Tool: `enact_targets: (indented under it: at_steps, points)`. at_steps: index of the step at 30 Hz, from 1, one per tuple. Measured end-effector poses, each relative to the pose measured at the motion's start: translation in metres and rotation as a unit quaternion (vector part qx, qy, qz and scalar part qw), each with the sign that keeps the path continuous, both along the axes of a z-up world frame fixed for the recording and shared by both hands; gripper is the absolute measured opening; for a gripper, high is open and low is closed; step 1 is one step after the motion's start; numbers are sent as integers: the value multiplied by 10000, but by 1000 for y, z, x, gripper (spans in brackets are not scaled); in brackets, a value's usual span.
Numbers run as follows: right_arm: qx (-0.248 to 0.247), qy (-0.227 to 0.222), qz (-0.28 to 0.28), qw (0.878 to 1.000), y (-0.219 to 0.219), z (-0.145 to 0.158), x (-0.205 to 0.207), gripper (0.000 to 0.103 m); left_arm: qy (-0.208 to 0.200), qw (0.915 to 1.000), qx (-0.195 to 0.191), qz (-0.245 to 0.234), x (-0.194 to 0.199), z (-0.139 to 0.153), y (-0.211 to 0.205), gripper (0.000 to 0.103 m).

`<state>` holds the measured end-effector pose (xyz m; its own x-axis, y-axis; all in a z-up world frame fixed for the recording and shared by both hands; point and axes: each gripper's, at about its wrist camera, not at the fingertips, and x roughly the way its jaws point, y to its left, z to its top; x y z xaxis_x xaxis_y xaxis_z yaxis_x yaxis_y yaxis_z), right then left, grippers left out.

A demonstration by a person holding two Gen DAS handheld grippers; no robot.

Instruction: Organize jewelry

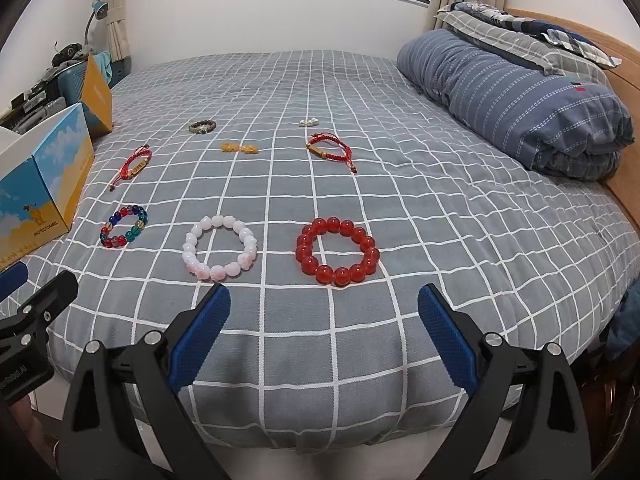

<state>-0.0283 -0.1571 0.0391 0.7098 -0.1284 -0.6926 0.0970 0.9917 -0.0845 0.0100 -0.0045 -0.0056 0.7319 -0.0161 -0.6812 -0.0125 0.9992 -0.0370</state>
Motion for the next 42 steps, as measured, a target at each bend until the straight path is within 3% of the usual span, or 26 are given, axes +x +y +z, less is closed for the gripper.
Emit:
enact_targets:
  at_steps: [42]
  points:
    - [3, 44, -59, 10000, 0, -3, 1, 91, -1, 10000, 47, -22, -2, 3, -3, 97]
